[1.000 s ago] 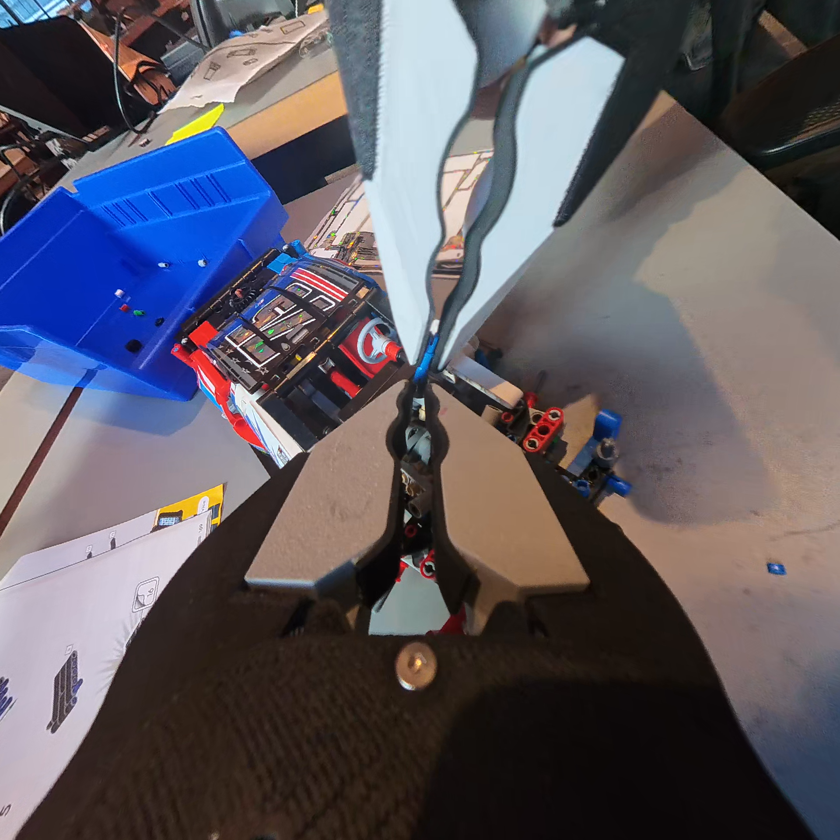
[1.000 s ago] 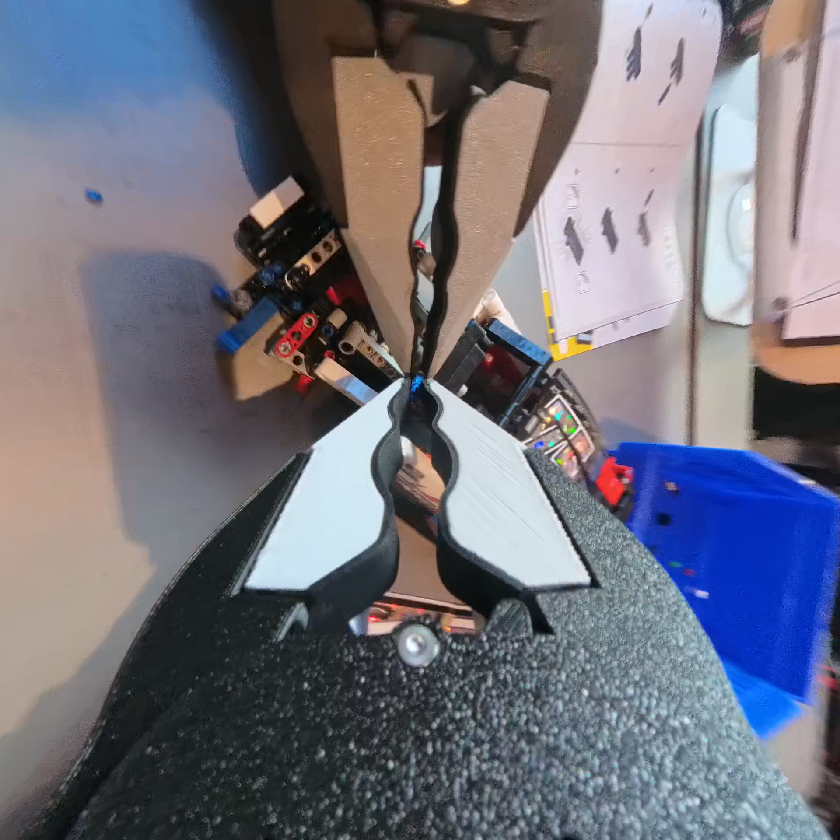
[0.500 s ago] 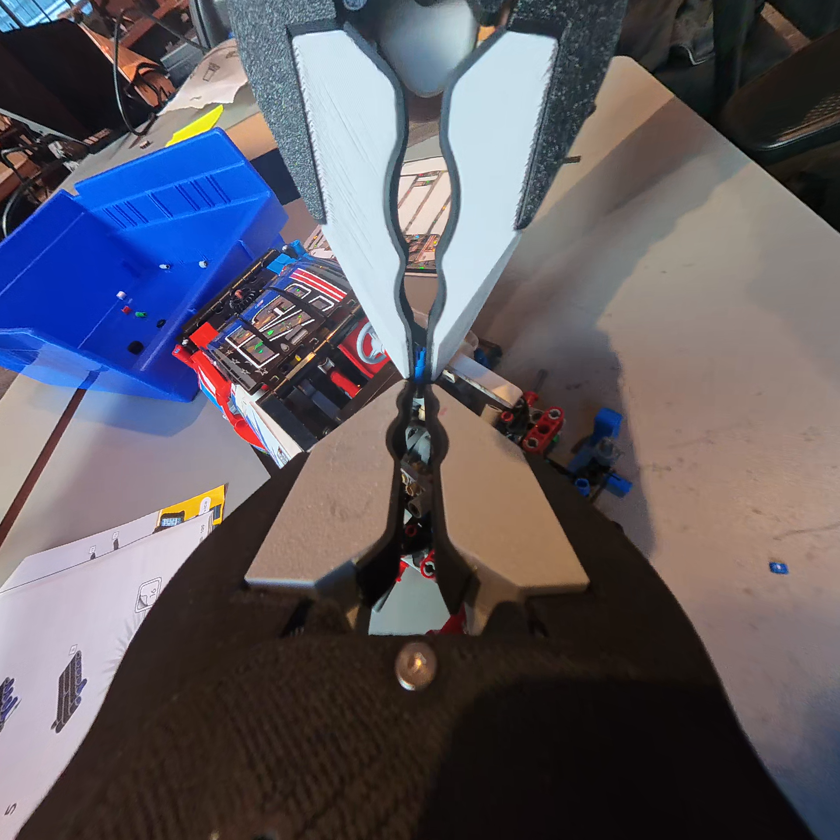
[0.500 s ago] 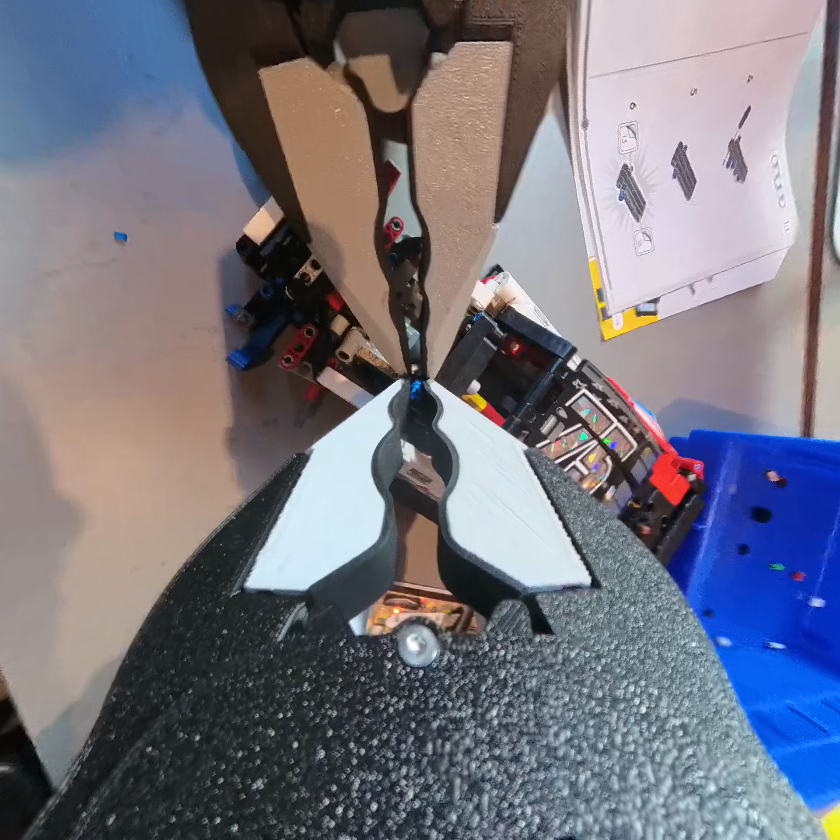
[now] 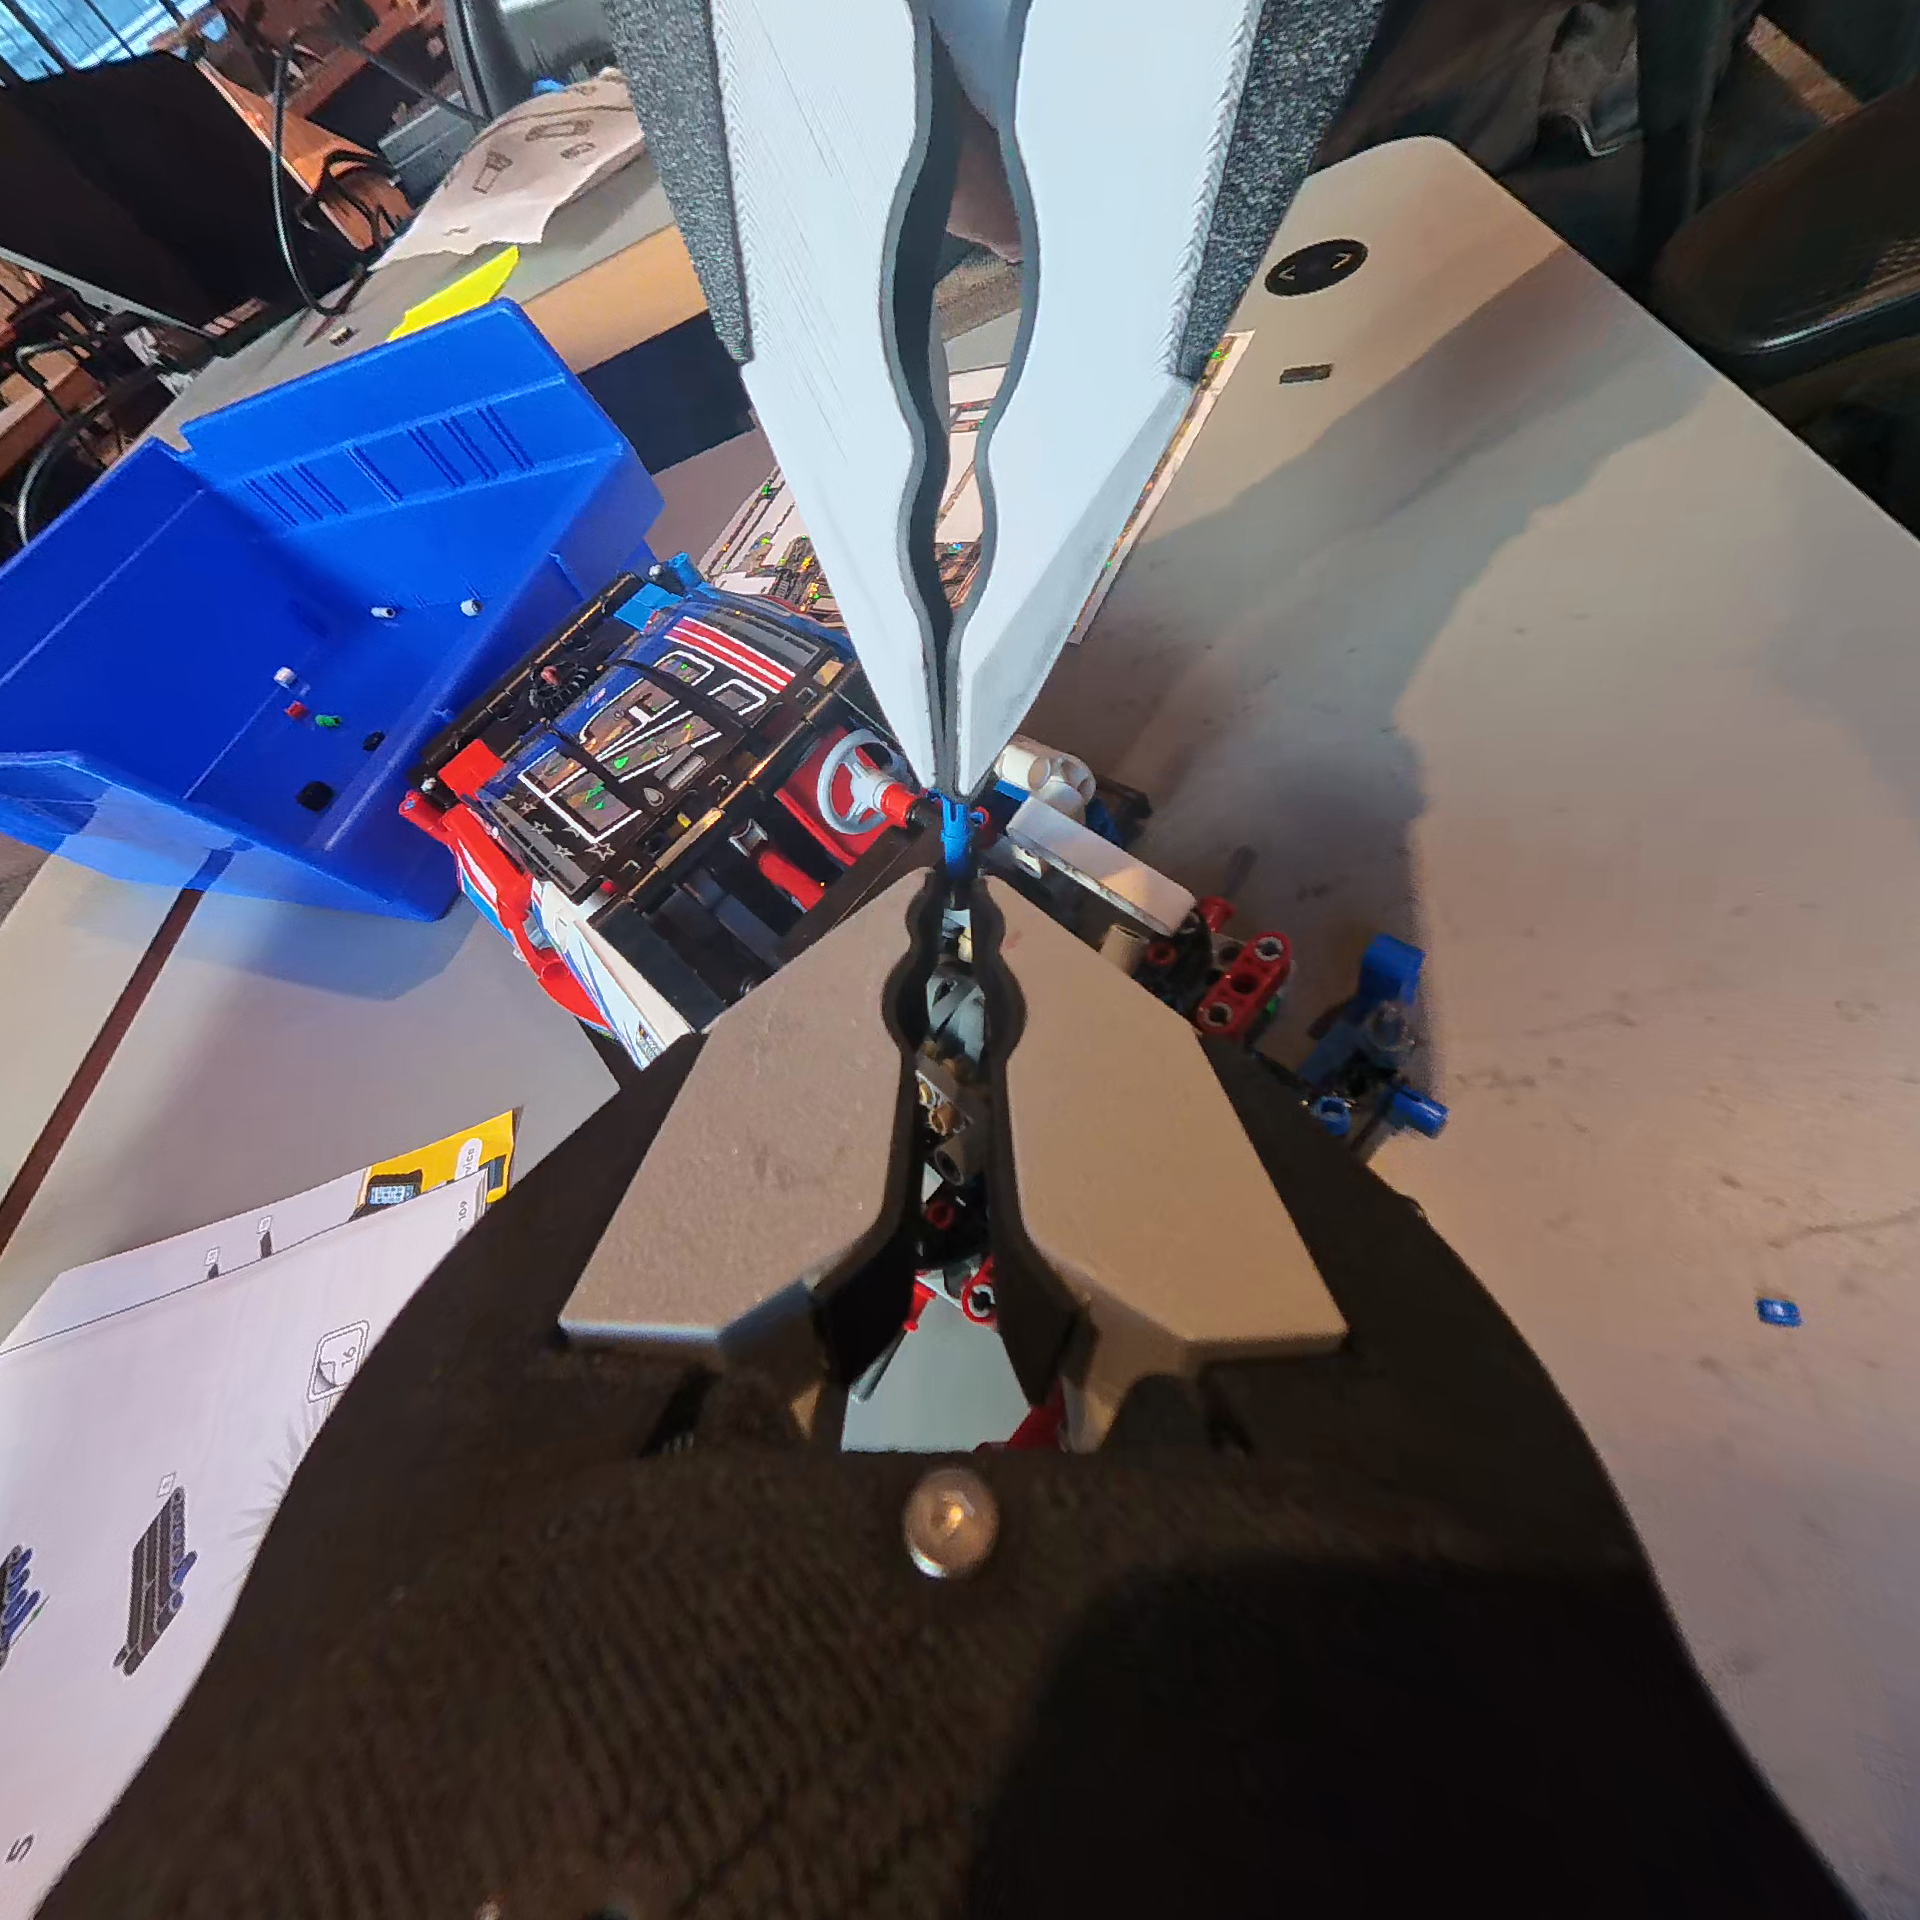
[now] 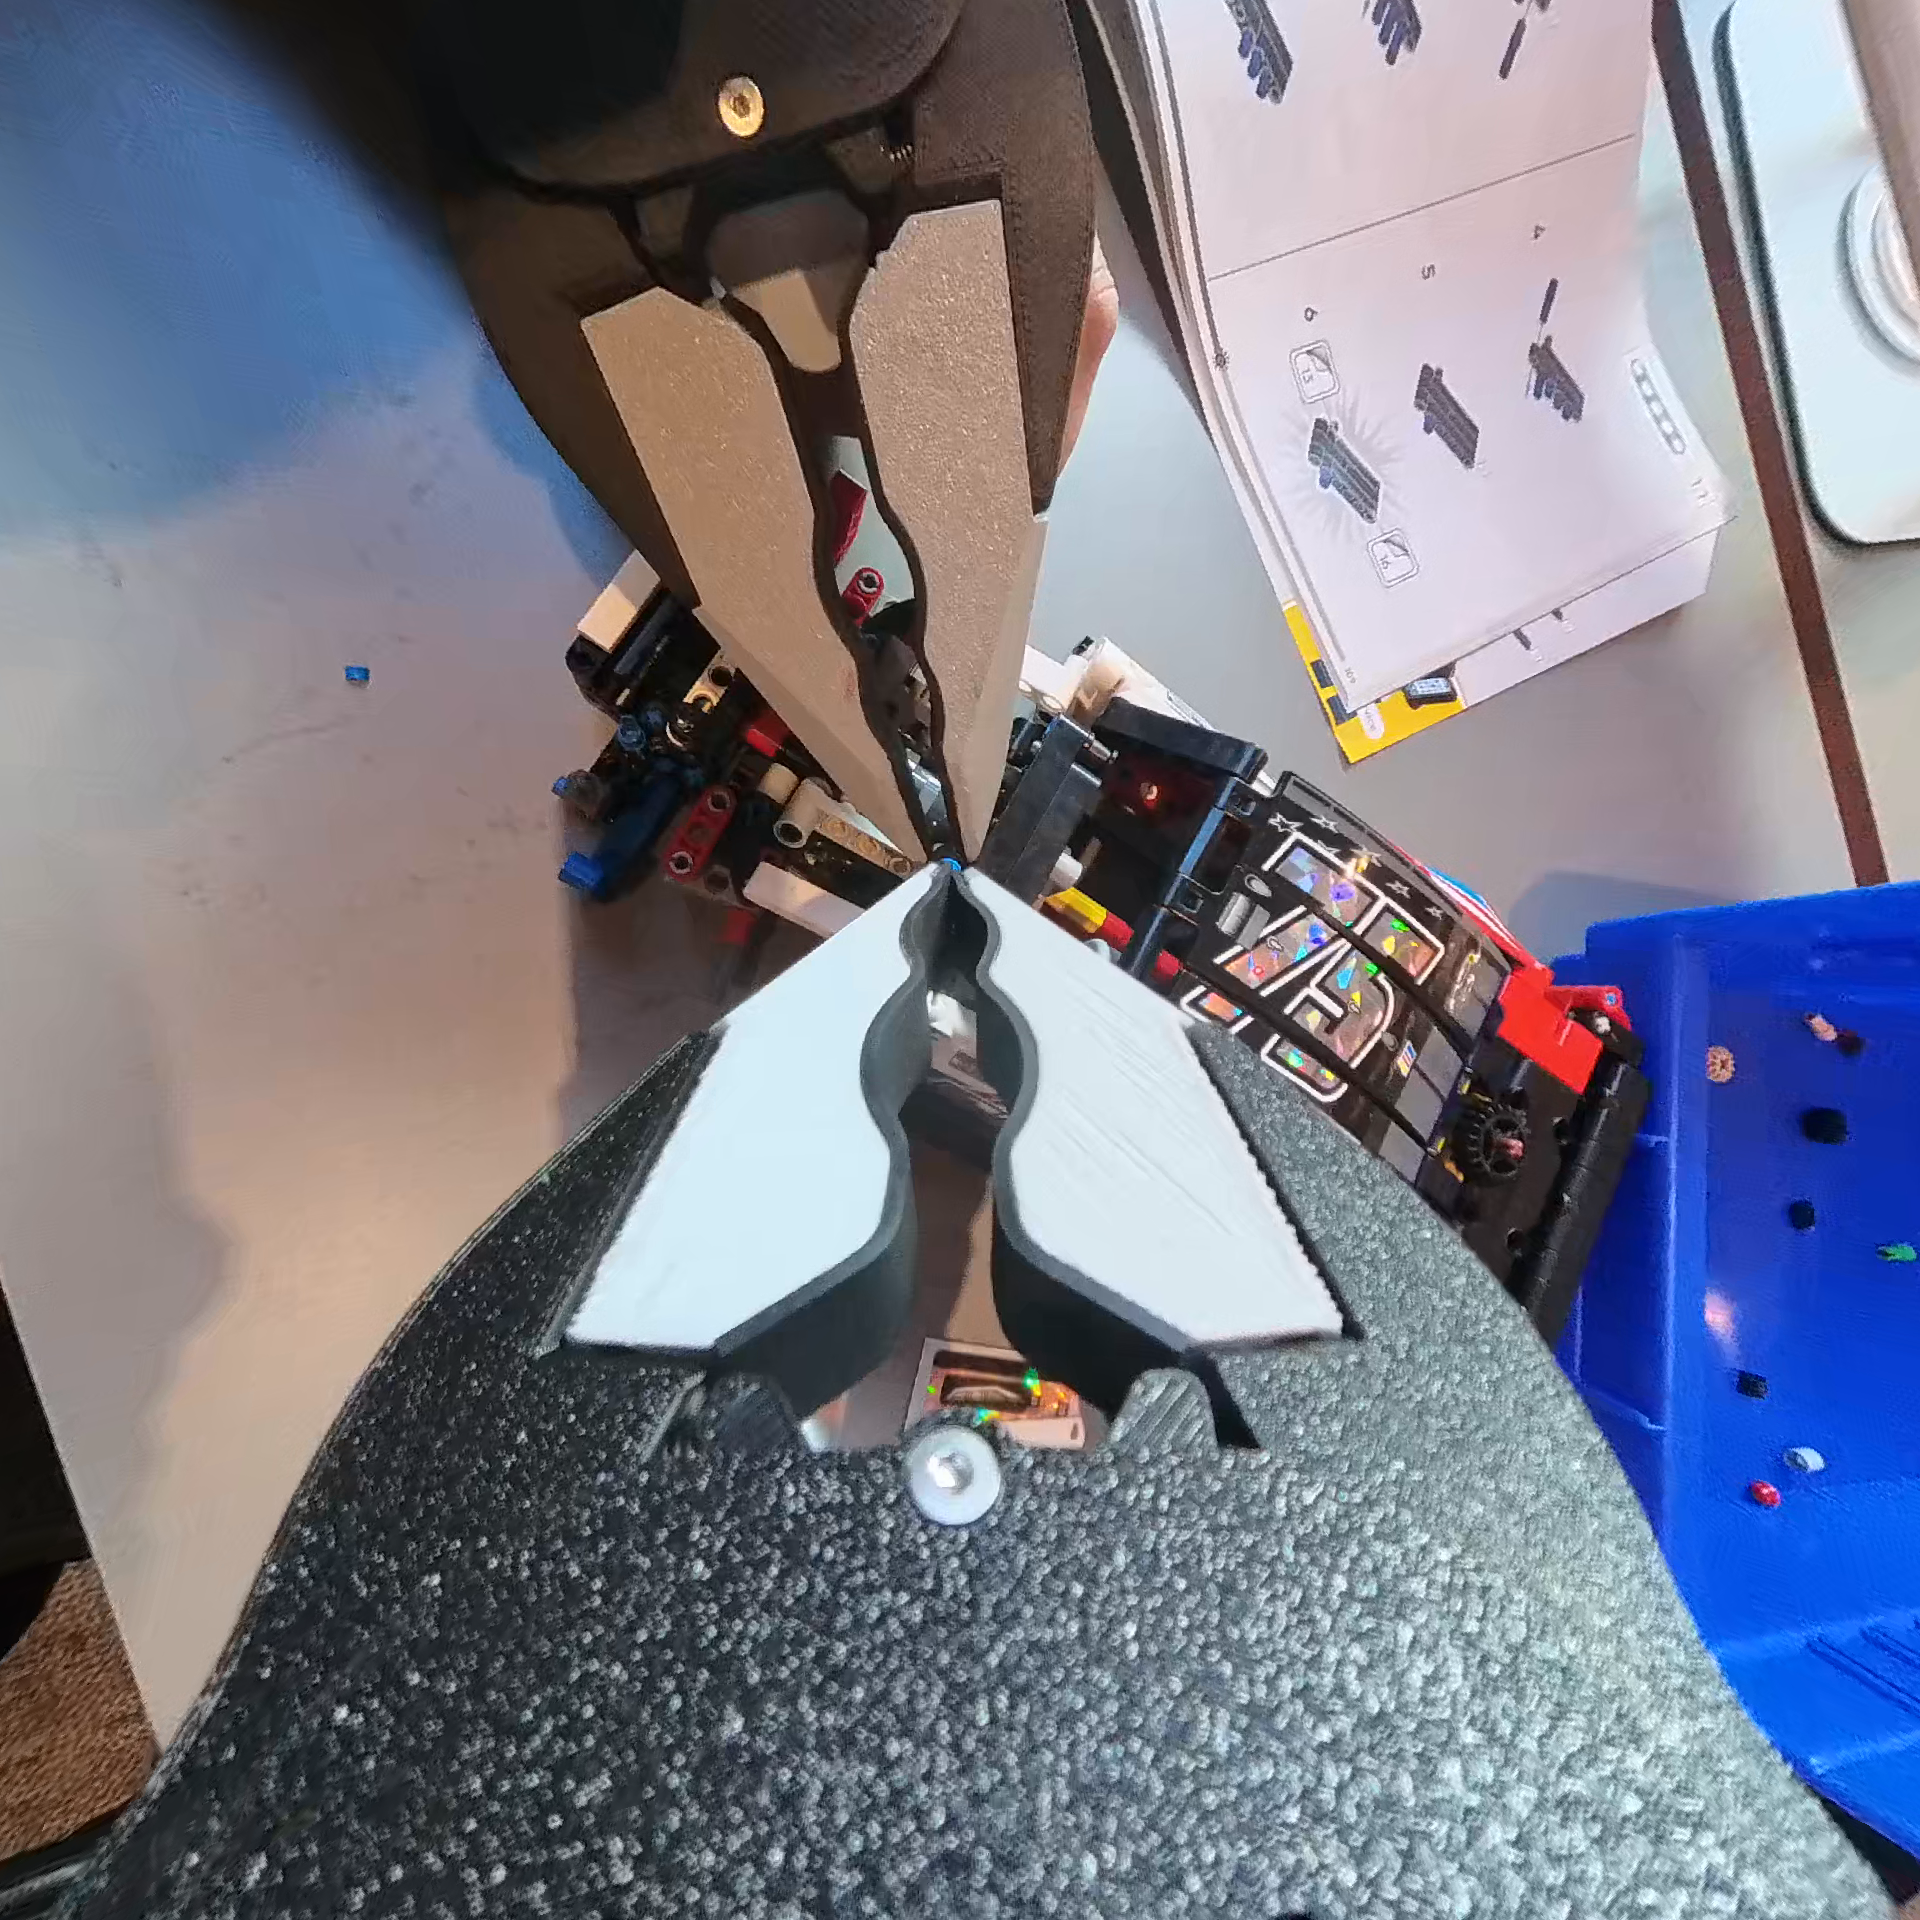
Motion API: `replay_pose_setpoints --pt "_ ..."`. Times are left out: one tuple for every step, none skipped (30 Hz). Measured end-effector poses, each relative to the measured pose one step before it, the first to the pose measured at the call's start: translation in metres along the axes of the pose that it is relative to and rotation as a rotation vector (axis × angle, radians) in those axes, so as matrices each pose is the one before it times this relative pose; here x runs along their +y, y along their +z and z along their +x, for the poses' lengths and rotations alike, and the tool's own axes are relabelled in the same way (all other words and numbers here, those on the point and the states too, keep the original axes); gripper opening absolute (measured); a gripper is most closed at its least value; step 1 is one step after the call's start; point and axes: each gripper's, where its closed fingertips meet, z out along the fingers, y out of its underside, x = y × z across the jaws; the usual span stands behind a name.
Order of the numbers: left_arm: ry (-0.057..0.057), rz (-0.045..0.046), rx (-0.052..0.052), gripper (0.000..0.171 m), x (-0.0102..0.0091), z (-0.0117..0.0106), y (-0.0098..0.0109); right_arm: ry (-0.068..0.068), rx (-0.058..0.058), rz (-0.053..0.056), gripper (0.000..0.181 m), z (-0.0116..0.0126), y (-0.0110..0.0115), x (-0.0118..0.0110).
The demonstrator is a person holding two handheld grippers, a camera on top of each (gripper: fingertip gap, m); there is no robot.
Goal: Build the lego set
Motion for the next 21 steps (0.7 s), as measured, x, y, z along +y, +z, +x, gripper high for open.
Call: replay_pose_setpoints --pt "-0.0006 -0.00046 0.0002 0.003 -0.00007 0.00001 0.00005 -0.0008 -0.0019 -0.0052 0.0 -0.00004 0.00022 0.00018" --pt "0.0001 -0.00084 0.0004 0.003 0.00015 0.00006 0.00011 -0.0084 0.0001 -0.0031 0.0 -0.00034 0.00037 -0.0001" --pt "-0.0013 -0.00092 0.0014 0.003 0.00023 0.00002 -0.00007 -0.0132 0.001 -0.0025 0.0 -0.00066 0.00039 -0.00019" --pt "-0.0013 -0.00073 0.0017 0.003 0.00007 0.00009 -0.00003 -0.0102 0.0002 -0.0055 0.0 -0.00061 0.00035 0.00014" --pt "-0.0005 -0.00028 0.0011 0.003 0.00004 0.00003 0.00011 -0.0045 -0.003 -0.0093 0.0 -0.00046 0.00015 0.00051" --pt "-0.0002 0.00001 0.0006 0.002 0.0 0.00002 0.00006 -0.0046 -0.0062 -0.013 0.0 -0.00073 0.00009 0.00116" --pt "0.0004 0.0008 -0.0007 0.002 -0.00011 -0.00005 -0.00001 -0.0088 -0.0065 -0.0182 0.0 -0.00087 0.0001 0.00199" --pt "0.0022 0.00143 -0.0028 0.002 -0.00011 -0.00028 -0.00005 -0.0156 -0.0034 -0.0282 0.0 -0.00102 0.00052 0.00325" --pt "0.0025 0.00476 -0.005 0.003 -0.00056 -0.00068 -0.00005 -0.0234 0.0011 -0.0403 0.0 -0.00134 0.00181 0.00467" --pt "-0.0008 0.01162 -0.0017 0.002 -0.00179 -0.00016 -0.00011 -0.0265 0.0054 -0.0399 0.0 -0.00184 0.0037 0.00455" --pt "-0.0069 0.01476 0.0093 0.0 -0.00273 0.00154 -0.00038 -0.0151 0.0123 -0.0043 0.0 -0.00067 0.00196 -0.00074" --pt "0.007 -0.00228 -0.0022 0.0 0.0004 0.00006 -0.00005 0.0069 0.0024 0.0022 0.0 0.00045 0.0 -0.00101" --pt "0.0111 -0.001 -0.0046 0.0 0.00012 -0.00035 -0.00019 0.0231 -0.0085 0.0057 0.0 0.00065 -0.00061 -0.00014" --pt "0.0148 -0.00548 -0.007 0.0 0.00026 -0.00077 -0.00043 0.0244 -0.0069 0.0185 0.0 0.00097 -0.00083 -0.00066" --pt "0.0139 -0.00684 -0.0063 0.0 0.00033 -0.00059 -0.00034 0.0231 -0.0044 0.0216 0.0 0.00084 -0.00103 -0.00073" --pt "0.0093 -0.00806 -0.0024 0.0 0.00036 -0.00032 -0.00036 0.0219 0.0009 0.0193 0.0 0.00092 -0.00111 -0.00057" --pt "0.0075 -0.00832 0.004 0.0 0.00041 0.00023 -0.00047 0.016 0.0187 0.019 0.0 0.00279 -0.00161 -0.00067" --pt "0.0062 -0.00678 0.008 0.0 0.00042 0.00059 -0.00056 0.0085 0.0241 0.0191 0.0 0.00305 -0.00218 -0.00009" --pt "0.0061 -0.00798 0.001 0.0 0.00067 -0.00097 -0.00073 0.0131 0.0185 0.0208 0.0 0.0022 -0.00254 0.0" --pt "0.0043 -0.0041 -0.0062 0.004 0.00011 -0.00249 -0.00123 0.0232 0.0082 0.0247 0.0 0.00083 -0.00253 -0.00016" --pt "0.0002 -0.00161 -0.0012 0.006 -0.0001 -0.00233 -0.0017 0.0268 -0.0042 0.0252 0.0 -0.00111 -0.00181 0.00013"
